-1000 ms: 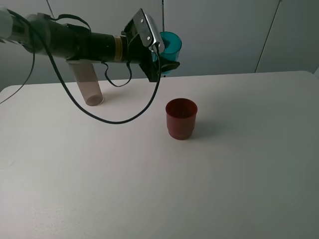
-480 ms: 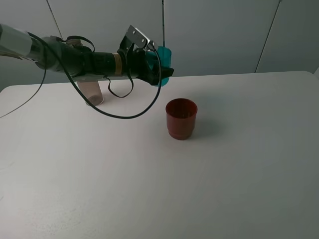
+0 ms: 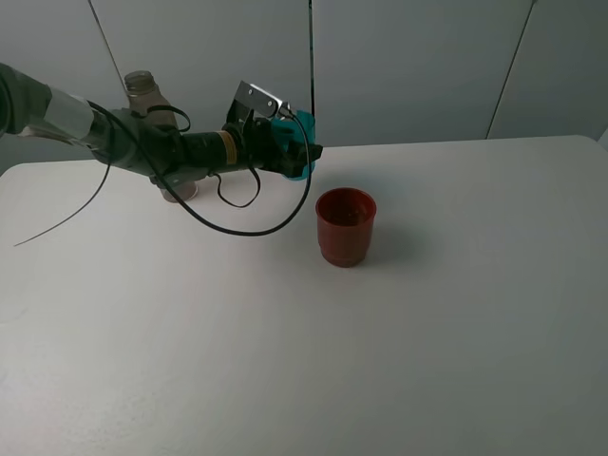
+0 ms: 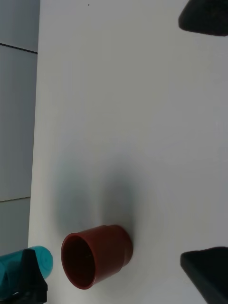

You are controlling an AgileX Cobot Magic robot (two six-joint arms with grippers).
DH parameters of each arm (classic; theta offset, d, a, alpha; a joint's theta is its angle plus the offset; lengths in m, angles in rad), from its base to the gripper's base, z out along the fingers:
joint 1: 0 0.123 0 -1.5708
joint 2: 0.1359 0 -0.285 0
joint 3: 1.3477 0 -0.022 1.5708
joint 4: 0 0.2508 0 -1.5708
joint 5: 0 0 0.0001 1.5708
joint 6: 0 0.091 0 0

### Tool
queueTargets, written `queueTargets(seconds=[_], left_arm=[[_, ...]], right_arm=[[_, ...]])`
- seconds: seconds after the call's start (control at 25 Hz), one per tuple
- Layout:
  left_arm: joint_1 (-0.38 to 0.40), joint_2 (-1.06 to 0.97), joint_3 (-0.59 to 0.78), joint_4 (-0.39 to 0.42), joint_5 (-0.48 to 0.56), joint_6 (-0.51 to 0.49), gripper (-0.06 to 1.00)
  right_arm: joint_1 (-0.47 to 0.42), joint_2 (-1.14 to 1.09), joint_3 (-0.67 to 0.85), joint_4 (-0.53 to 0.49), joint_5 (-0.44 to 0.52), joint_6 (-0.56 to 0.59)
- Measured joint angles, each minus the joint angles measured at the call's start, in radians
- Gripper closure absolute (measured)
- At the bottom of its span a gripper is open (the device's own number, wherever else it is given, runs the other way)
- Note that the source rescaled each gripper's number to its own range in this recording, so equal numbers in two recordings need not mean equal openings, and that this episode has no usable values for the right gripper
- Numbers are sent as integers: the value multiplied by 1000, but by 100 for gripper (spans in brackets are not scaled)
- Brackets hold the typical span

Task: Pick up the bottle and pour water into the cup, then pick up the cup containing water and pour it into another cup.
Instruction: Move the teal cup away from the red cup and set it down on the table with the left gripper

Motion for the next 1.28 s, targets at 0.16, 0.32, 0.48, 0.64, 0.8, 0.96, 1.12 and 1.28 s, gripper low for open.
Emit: queueTargets(seconds=[0.16, 0.32, 0.48, 0.64, 0.8, 0.96, 1.12, 1.28], left_arm=[[0, 20, 0, -5, -5, 20, 86], [0, 44, 0, -5, 2, 22, 86], [0, 47, 0, -5, 2, 22, 86], [0, 48, 0, -5, 2, 22, 86], [0, 50, 0, 1, 10, 20, 86], [0, 50, 0, 3, 16, 20, 86], [0, 50, 0, 9, 32, 20, 83], [0, 50, 0, 9, 32, 20, 36]], right_arm=[[0, 0, 0, 0, 0, 0], [0, 0, 0, 0, 0, 0], [0, 0, 0, 0, 0, 0], [0, 0, 0, 0, 0, 0], [0, 0, 0, 0, 0, 0], [0, 0, 0, 0, 0, 0], [0, 0, 0, 0, 0, 0], [0, 0, 0, 0, 0, 0]])
